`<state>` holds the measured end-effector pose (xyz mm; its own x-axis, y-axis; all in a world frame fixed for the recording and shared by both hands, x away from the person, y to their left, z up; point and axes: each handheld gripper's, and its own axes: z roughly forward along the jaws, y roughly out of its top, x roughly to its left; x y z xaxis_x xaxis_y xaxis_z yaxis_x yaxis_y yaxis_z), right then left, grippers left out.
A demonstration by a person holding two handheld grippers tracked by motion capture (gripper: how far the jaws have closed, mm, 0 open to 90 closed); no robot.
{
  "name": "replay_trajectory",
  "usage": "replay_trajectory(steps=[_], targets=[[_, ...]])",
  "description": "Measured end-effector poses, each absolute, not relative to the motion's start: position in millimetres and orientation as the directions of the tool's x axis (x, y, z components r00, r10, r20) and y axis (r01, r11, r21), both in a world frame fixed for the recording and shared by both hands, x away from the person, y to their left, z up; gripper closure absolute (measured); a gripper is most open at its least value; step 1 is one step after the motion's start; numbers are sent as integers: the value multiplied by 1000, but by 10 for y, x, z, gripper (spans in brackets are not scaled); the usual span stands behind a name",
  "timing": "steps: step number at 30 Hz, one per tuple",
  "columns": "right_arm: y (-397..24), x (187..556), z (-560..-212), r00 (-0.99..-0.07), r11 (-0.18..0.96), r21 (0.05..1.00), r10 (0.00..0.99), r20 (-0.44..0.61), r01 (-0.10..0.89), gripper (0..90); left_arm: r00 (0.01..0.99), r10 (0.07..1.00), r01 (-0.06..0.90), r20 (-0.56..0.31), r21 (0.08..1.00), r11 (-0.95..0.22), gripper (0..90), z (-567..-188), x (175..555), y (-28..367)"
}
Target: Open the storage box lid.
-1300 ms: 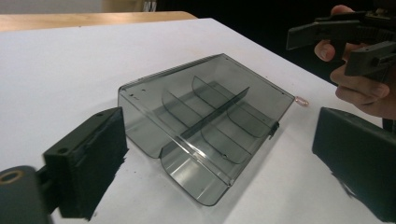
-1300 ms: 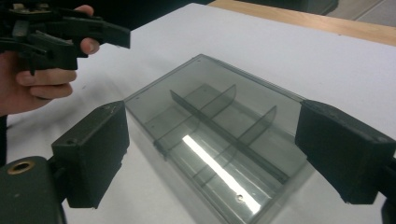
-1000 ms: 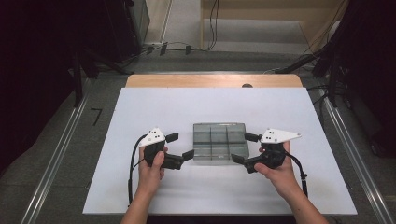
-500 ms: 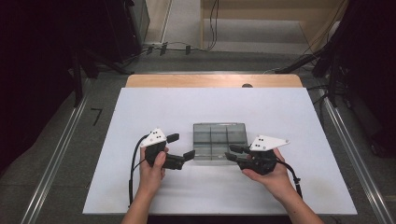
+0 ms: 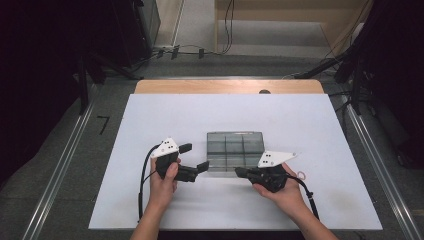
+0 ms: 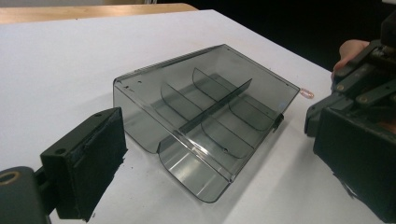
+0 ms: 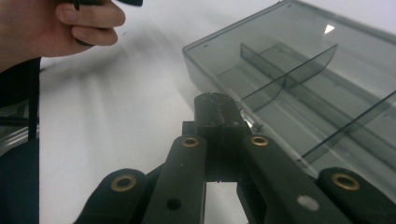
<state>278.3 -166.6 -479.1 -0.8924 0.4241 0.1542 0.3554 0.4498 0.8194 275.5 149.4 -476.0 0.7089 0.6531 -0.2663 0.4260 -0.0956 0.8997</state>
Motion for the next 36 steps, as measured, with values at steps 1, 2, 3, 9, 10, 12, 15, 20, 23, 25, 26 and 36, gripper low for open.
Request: replay_trajectory(steps=[1, 2, 3, 9, 10, 12, 15, 20, 23, 25, 26, 36], targets=[[-1656, 2782, -4810, -893, 455, 817, 422, 154, 356, 883, 709, 653, 426, -266, 900, -96, 24, -4760, 2755, 1494], [-1643, 2778, -4827, -894, 458, 814, 420, 156, 357, 883, 709, 654, 426, -265, 900, -97, 24, -4761, 2755, 1494], [-1631, 2775, -4843, -894, 460, 811, 420, 159, 360, 884, 709, 654, 426, -265, 900, -97, 24, -4761, 2755, 1494], [-1580, 2767, -4925, -893, 491, 793, 429, 140, 360, 884, 708, 654, 428, -266, 898, -98, 24, -4771, 2759, 1490], [-1578, 2774, -4940, -889, 493, 790, 436, 139, 365, 884, 708, 654, 428, -266, 898, -99, 24, -4772, 2759, 1489], [-1581, 2783, -4961, -882, 494, 782, 450, 143, 379, 884, 709, 653, 429, -266, 898, -99, 24, -4773, 2758, 1489], [-1587, 2795, -4984, -876, 499, 776, 461, 140, 386, 884, 709, 654, 428, -265, 898, -100, 24, -4773, 2759, 1490], [-1594, 2817, -5024, -864, 500, 764, 483, 144, 407, 884, 709, 654, 427, -263, 899, -101, 24, -4778, 2760, 1485], [-1601, 2825, -5036, -857, 501, 760, 497, 138, 413, 884, 709, 654, 428, -264, 898, -102, 24, -4783, 2760, 1480], [-1605, 2834, -5042, -853, 499, 760, 504, 138, 418, 884, 709, 655, 428, -263, 898, -102, 24, -4784, 2761, 1479], [-1606, 2835, -5043, -850, 496, 759, 508, 140, 422, 884, 709, 654, 428, -264, 898, -102, 24, -4784, 2761, 1479], [-1615, 2839, -5043, -842, 487, 765, 524, 131, 422, 885, 711, 653, 428, -262, 898, -105, 24, -4787, 2763, 1478]])
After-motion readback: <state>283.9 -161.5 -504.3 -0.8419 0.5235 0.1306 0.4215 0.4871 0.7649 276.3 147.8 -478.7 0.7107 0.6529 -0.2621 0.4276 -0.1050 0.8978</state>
